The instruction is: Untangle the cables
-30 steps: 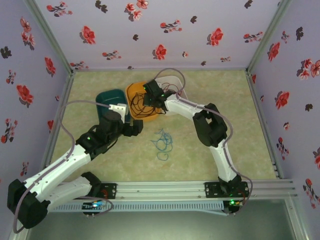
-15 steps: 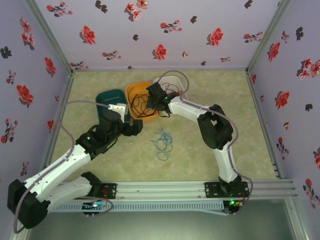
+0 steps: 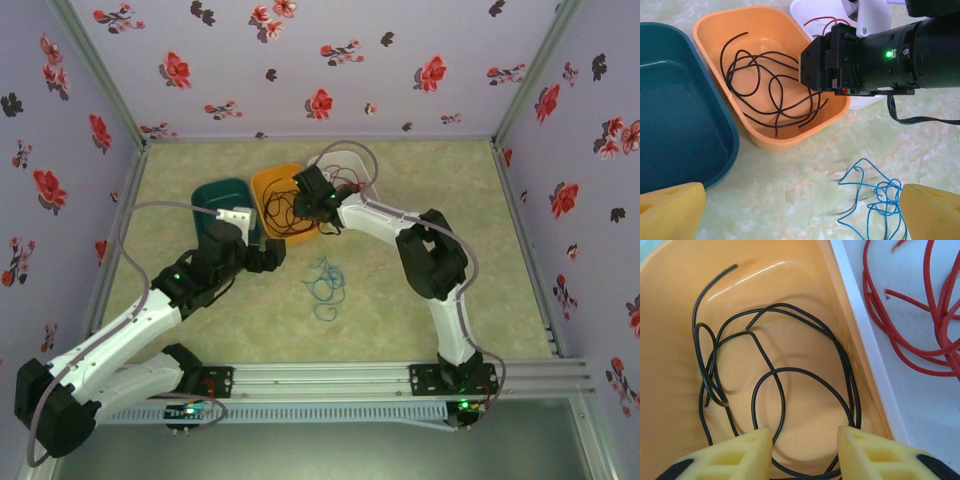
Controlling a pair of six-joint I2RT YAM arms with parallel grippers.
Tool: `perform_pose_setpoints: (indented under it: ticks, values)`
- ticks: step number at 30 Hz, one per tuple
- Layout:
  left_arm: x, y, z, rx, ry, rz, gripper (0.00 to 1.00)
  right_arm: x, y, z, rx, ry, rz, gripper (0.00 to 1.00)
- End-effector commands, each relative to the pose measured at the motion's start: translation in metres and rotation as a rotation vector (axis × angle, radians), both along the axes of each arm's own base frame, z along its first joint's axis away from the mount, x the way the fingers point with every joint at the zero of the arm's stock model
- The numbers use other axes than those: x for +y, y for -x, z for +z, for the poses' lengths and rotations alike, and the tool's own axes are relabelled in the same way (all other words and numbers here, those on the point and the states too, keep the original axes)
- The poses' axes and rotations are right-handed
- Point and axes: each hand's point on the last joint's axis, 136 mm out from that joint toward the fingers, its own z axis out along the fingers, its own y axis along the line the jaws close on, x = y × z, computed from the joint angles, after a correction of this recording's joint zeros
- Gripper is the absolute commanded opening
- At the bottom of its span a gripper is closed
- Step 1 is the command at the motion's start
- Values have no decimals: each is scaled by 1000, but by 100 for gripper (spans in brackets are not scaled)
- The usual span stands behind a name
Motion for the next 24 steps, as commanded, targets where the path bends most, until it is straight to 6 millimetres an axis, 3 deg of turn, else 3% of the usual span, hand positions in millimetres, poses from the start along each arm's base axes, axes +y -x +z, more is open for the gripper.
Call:
perform_pose_setpoints:
  ticks: [1, 13, 18, 24]
  values:
    - [3, 0, 9, 0, 27, 17, 100, -14, -6, 48, -99, 38, -9, 46]
    - [1, -3, 8, 0, 37, 24, 100, -46, 25, 104, -193, 10, -5, 54]
    - [-10, -1, -7, 49, 13, -24, 100, -71, 52, 100, -177, 21, -12, 55]
    - [-38, 8, -41, 124, -32, -91, 100, -113, 92, 75, -131, 64, -55, 60]
